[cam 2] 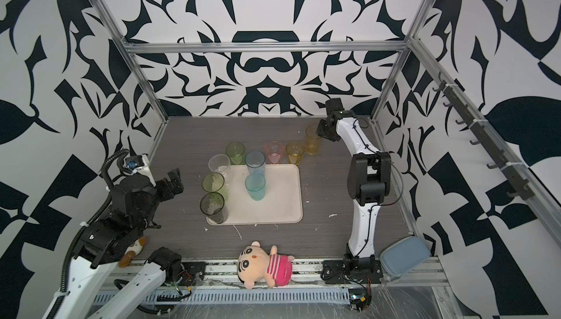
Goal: Place the glasses into the tray
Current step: Pick up the glass from the top-right of the table.
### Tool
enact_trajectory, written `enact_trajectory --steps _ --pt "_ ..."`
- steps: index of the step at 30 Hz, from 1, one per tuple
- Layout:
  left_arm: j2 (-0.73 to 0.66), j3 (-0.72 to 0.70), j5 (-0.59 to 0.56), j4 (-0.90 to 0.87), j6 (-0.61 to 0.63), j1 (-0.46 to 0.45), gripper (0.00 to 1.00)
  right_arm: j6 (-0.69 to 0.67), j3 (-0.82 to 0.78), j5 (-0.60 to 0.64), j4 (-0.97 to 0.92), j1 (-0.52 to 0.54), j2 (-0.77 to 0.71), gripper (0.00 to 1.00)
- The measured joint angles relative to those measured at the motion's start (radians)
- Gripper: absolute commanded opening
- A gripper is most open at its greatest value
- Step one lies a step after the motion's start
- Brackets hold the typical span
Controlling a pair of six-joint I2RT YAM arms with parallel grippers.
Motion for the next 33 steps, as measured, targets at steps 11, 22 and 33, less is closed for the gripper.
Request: enact_trajectory --steps 11,22,33 --pt "0.0 0.0 0.0 0.0 -0.001 0.0 1.0 0.0 0.025 -0.013 -0.026 0.0 0.013 0.24" --pt "-0.002 0.0 0.0 0.0 -0.001 0.0 1.0 0.001 0.036 -0.018 -0.036 0.0 0.02 0.12" --pt "-0.005 0.0 0.001 0.0 -0.002 0.0 1.0 -0.003 0.057 0.005 -0.123 0.0 0.02 0.0"
